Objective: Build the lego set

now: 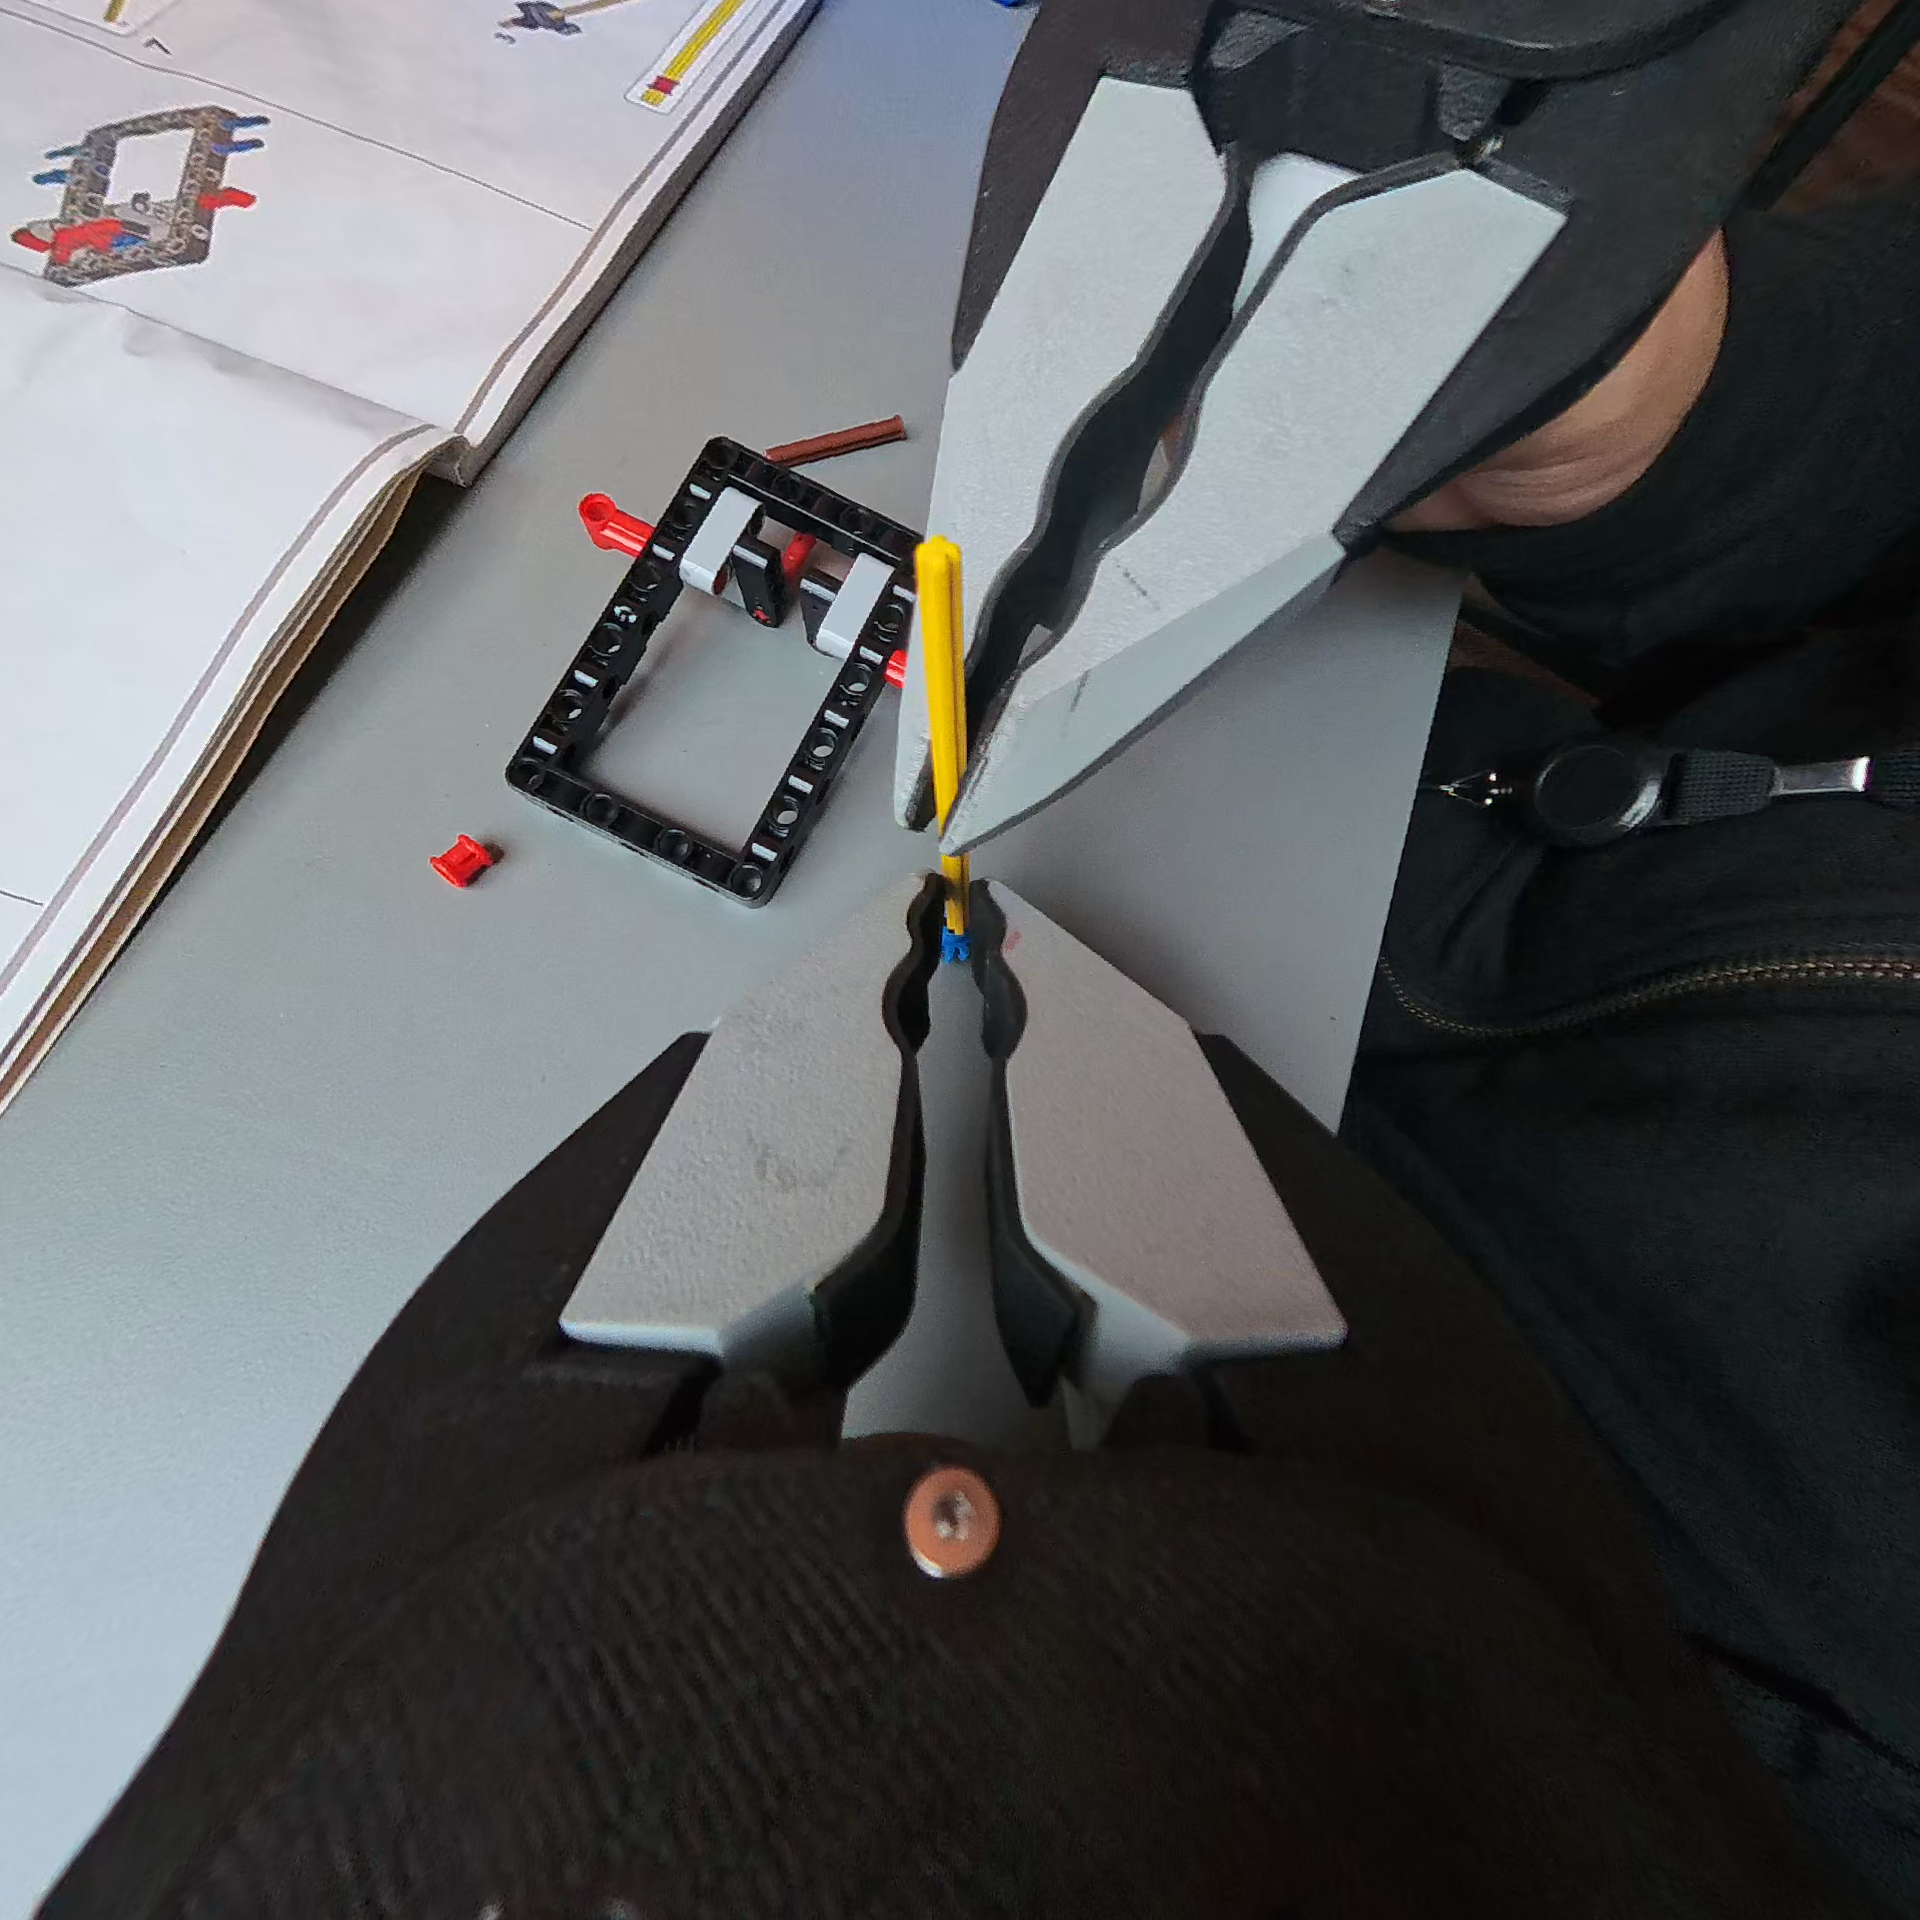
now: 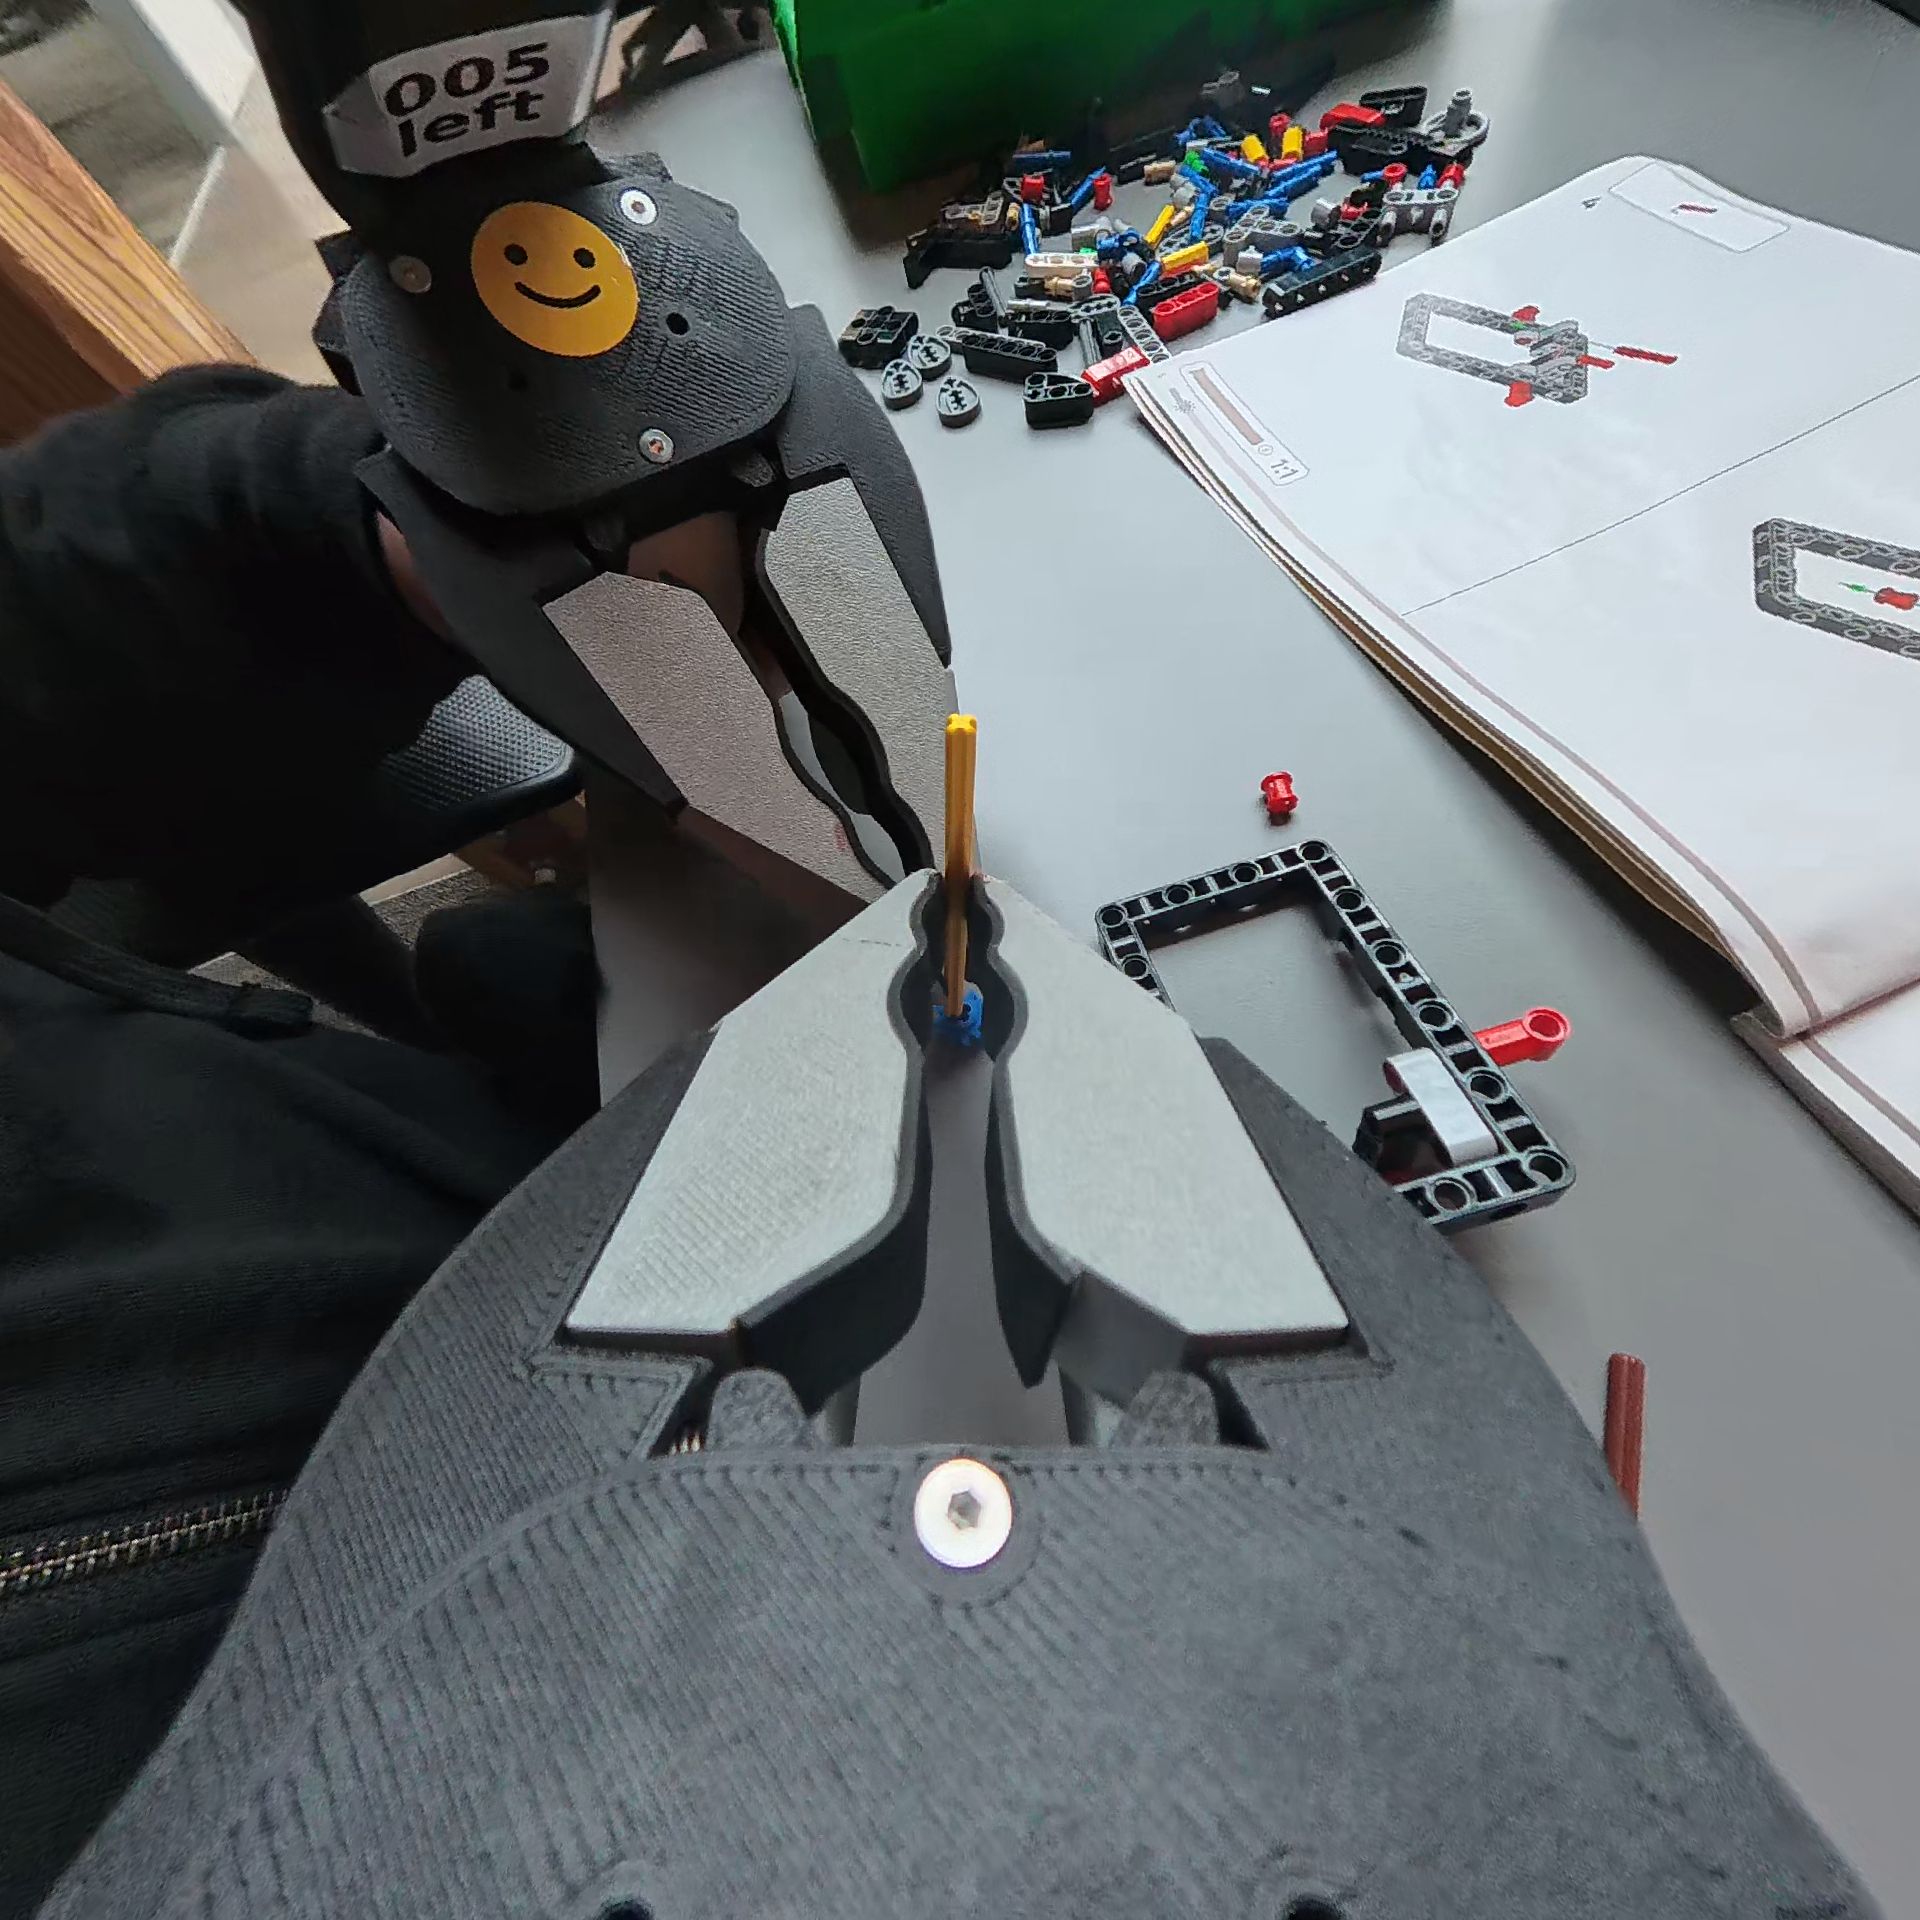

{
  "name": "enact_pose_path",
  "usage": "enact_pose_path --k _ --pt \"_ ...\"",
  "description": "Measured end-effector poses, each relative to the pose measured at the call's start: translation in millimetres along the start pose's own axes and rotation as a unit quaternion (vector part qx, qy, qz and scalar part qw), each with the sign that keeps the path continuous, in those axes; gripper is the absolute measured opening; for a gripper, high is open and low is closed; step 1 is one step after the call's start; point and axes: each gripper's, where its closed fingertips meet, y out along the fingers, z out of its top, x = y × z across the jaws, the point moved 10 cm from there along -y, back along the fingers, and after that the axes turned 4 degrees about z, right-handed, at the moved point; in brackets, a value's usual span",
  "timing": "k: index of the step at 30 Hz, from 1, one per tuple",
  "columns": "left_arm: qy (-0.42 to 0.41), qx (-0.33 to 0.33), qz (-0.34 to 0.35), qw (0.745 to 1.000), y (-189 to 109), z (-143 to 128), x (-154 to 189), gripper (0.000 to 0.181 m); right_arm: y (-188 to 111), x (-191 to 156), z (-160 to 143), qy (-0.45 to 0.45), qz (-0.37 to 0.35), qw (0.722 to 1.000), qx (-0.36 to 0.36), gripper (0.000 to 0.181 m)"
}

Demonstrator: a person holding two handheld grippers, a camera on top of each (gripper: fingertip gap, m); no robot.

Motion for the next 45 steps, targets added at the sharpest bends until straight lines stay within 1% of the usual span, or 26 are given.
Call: enact_pose_path --k 11,30,35,39,45 --pt "0.014 -0.005 -0.003 1.0 1 0 -1 0.002 0 -1 0 -0.004 -0.004 1.0 -0.003 0.001" --pt "0.014 -0.011 -0.003 1.0 3 0 -1 0.002 0 -1 -3 -0.018 -0.01 1.0 -0.003 0.001" --pt "0.015 -0.009 0.008 1.0 3 -1 2 0.002 1 -3 -2 -0.034 -0.006 0.999 -0.005 0.001" --pt "0.039 -0.011 0.027 0.999 3 -1 7 0.003 0 -7 -5 -0.059 -0.01 0.998 -0.003 0.001" --pt "0.043 -0.012 0.04 0.998 4 -1 9 0.003 -2 -2 -8 -0.048 0.005 0.999 0.003 0.001"
